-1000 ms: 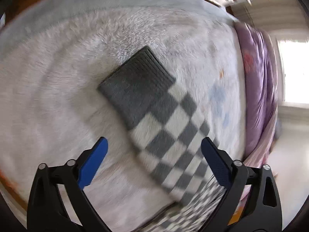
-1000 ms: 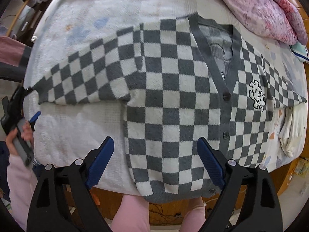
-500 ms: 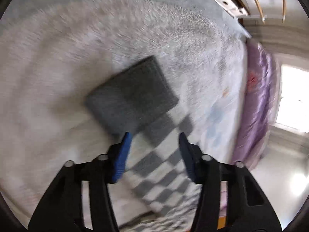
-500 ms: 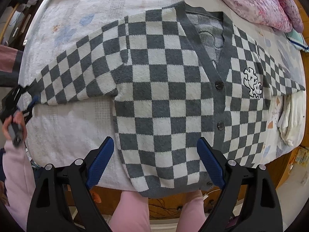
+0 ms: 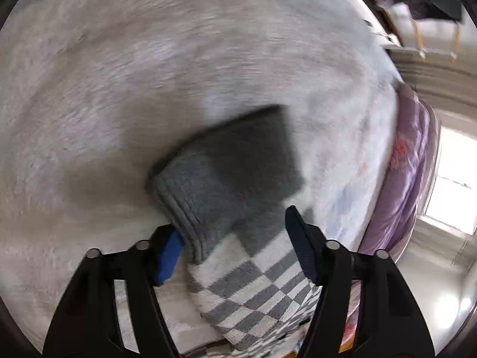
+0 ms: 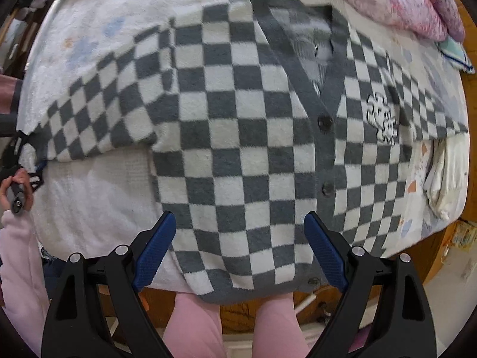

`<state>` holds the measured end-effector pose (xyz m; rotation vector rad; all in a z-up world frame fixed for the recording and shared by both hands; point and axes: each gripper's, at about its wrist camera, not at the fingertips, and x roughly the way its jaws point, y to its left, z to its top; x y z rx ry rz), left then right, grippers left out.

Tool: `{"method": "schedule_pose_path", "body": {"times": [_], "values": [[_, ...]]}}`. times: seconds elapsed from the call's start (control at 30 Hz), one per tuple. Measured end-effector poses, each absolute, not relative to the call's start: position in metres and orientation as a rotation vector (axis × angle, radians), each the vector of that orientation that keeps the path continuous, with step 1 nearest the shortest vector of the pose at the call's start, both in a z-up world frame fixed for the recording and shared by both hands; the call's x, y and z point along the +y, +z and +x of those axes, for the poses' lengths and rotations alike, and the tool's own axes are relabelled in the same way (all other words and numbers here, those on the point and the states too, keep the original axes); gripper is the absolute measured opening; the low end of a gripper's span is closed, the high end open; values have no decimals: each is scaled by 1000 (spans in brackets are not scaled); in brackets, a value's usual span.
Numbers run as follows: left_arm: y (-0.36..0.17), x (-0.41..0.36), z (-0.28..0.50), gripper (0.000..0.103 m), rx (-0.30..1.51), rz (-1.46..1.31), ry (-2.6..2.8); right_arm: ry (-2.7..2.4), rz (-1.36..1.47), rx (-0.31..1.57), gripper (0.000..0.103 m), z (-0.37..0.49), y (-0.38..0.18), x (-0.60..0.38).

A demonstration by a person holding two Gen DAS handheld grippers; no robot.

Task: Fold large clothes
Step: 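Close the left tool on the gray sleeve cuff, then lift the cuff with the left tool and fold the sleeve across the cardigan front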

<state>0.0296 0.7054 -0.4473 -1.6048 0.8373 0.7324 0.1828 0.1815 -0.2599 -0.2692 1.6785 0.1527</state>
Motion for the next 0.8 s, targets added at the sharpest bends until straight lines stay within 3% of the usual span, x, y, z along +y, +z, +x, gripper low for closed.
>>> {"method": "schedule_pose_path", "body": {"times": [0.03, 0.1, 0.2, 0.3, 0.37, 0.47, 0.53, 0.57, 0.63, 0.8], "values": [[-442, 705, 36, 39, 856, -1553, 749, 154, -253, 1689, 84, 184, -263, 180], [-438, 703, 46, 22, 942, -1437, 798, 160, -232, 1698, 84, 187, -267, 179], [-425, 699, 57, 12, 1026, -1292, 831, 185, -219, 1687, 84, 191, -271, 182], [-386, 683, 67, 10, 1052, -1006, 861, 237, -187, 1674, 84, 203, -278, 186], [-355, 667, 77, 10, 1037, -845, 866, 265, -168, 1663, 76, 214, -284, 190], [-318, 649, 91, 10, 1020, -695, 893, 318, -101, 1656, 54, 236, -296, 193], [-292, 634, 100, 10, 994, -637, 901, 345, -37, 1648, 32, 252, -305, 194], [-277, 623, 106, 10, 970, -612, 898, 368, 13, 1641, 29, 262, -310, 195], [-251, 607, 117, 10, 940, -568, 896, 418, 113, 1625, 12, 278, -322, 198], [-196, 549, 163, 10, 926, -421, 910, 539, 334, 1649, 6, 307, -366, 215]]}}
